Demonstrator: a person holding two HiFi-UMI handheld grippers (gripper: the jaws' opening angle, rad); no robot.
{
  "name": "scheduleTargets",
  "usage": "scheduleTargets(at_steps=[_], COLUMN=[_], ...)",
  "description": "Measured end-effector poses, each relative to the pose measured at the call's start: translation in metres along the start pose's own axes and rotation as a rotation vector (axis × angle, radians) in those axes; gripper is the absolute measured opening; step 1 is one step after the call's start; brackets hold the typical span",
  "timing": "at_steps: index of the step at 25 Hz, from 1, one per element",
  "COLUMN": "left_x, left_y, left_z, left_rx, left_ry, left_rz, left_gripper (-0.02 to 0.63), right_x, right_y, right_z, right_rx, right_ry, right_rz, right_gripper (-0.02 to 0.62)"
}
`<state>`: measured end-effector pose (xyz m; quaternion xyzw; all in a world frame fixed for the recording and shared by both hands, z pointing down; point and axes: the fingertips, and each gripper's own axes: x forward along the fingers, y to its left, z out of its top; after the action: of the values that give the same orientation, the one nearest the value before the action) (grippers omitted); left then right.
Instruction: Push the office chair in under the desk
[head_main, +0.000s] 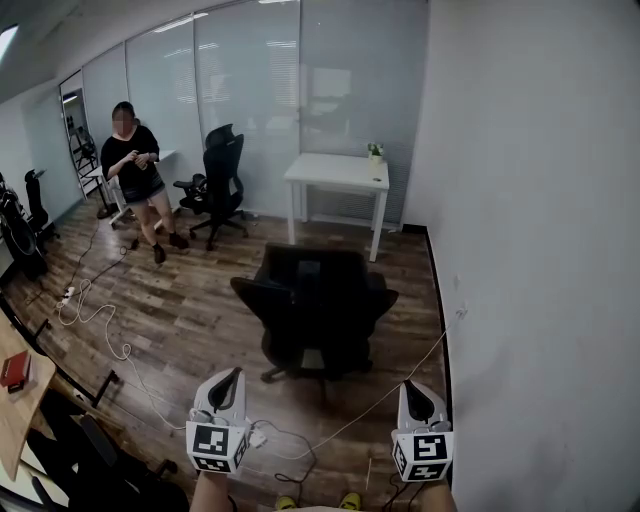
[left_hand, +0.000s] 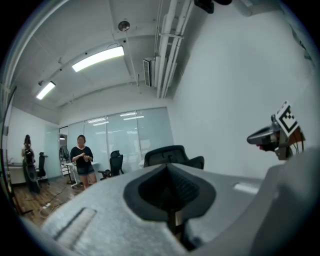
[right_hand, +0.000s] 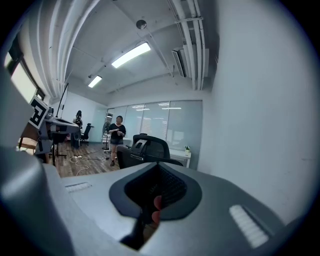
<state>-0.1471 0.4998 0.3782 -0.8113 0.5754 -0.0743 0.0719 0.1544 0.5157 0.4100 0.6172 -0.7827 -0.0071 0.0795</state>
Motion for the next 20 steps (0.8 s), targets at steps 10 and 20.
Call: scheduleTargets(at_steps=[10, 20], left_x=[-0.002, -0.005], left_y=[-0.002, 0.0], left_z=[0.0, -0.001], left_rx=[0.006, 0.003], left_ry=[0.002, 0.001], left_rz=[-0.006, -0.011], left_gripper=[0.0, 0.048], right_x=[-0.003, -0.002], right_y=[0.004, 0.015], right_z=[0.001, -0.002], right_rx=[-0.007, -0.007], right_ry=[-0.005, 0.007], right_rz=[0.009, 0.056], right_gripper=[0.005, 0.054])
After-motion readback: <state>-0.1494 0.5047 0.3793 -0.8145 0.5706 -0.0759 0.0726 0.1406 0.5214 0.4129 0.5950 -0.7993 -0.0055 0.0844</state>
